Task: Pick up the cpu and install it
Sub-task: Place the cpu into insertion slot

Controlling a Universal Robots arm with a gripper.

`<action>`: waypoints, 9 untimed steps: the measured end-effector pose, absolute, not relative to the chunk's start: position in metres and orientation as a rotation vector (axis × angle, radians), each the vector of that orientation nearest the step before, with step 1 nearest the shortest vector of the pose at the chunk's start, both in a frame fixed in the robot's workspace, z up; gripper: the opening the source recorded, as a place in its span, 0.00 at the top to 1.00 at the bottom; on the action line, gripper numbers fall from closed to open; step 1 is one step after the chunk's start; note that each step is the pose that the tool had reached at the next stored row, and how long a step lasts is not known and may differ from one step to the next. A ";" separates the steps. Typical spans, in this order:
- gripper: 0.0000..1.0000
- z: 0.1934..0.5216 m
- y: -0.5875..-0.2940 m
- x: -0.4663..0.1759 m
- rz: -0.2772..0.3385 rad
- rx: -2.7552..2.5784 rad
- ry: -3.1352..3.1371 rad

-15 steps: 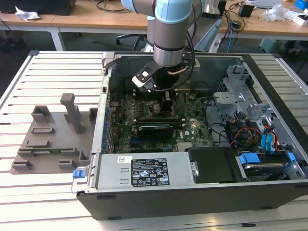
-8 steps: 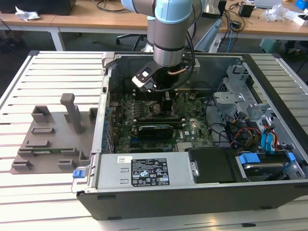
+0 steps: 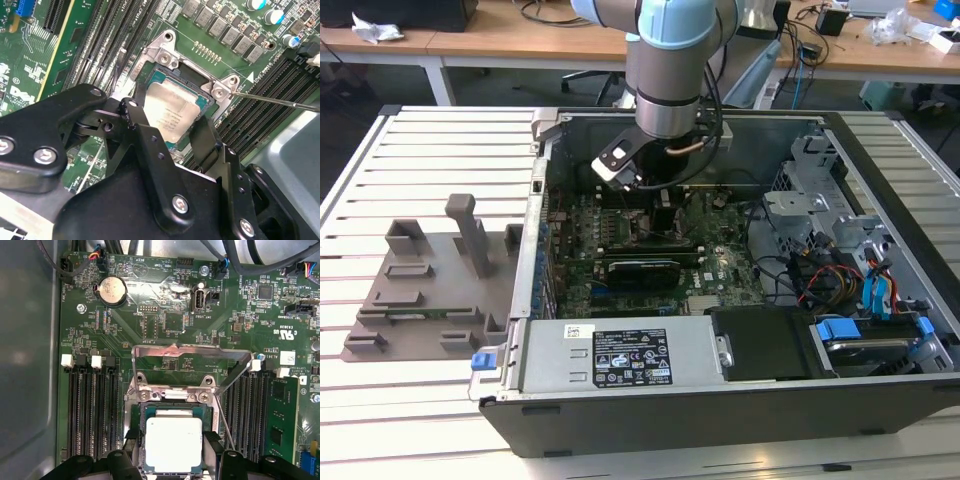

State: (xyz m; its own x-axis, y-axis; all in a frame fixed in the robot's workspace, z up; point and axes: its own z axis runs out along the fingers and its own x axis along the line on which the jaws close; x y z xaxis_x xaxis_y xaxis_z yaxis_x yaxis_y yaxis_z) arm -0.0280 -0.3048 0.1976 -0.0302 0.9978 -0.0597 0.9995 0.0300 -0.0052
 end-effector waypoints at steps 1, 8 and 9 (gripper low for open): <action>0.38 0.198 -0.305 -0.028 -0.070 2.160 2.226; 0.38 0.205 -0.305 -0.028 -0.071 2.160 2.226; 0.38 0.206 -0.305 -0.028 -0.071 2.160 2.226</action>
